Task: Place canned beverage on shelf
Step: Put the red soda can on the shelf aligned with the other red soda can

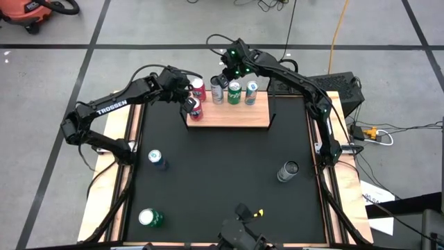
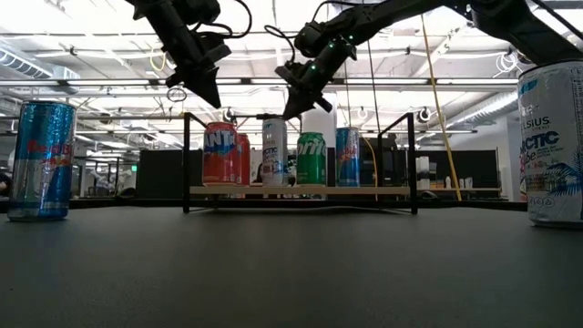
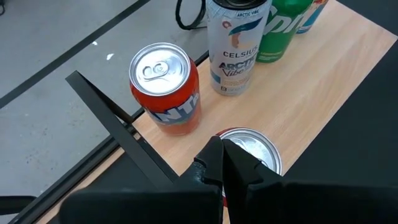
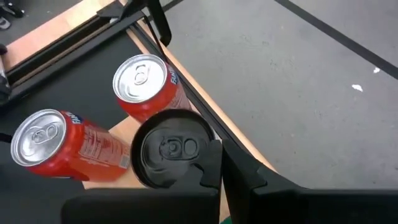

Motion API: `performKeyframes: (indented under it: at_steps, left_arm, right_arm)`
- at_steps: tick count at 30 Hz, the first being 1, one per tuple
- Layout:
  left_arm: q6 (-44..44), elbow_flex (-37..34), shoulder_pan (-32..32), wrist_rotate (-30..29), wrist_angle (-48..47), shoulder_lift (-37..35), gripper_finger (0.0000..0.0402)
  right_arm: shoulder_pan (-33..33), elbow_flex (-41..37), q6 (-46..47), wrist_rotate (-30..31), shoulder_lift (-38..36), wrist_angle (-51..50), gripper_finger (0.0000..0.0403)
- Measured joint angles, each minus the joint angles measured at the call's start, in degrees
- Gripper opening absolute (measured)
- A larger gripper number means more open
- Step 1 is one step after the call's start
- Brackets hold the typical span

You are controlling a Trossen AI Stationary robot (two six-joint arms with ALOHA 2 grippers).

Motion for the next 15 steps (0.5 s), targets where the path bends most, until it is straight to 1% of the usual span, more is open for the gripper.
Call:
performKeyframes:
  at_steps: [7, 15]
  left_arm:
    - [0.95, 0.0, 0.36, -0.02, -0.12, 0.0, 0.0]
    - [1.13, 0.0, 0.62, -0.02, -0.17, 0.0, 0.0]
  right_arm:
    - [-0.02, 0.09, -0.17, -1.44, 1.05, 0.92, 0.0]
    - [-0.04, 0.07, -0.35, -1.75, 1.49, 3.41, 0.0]
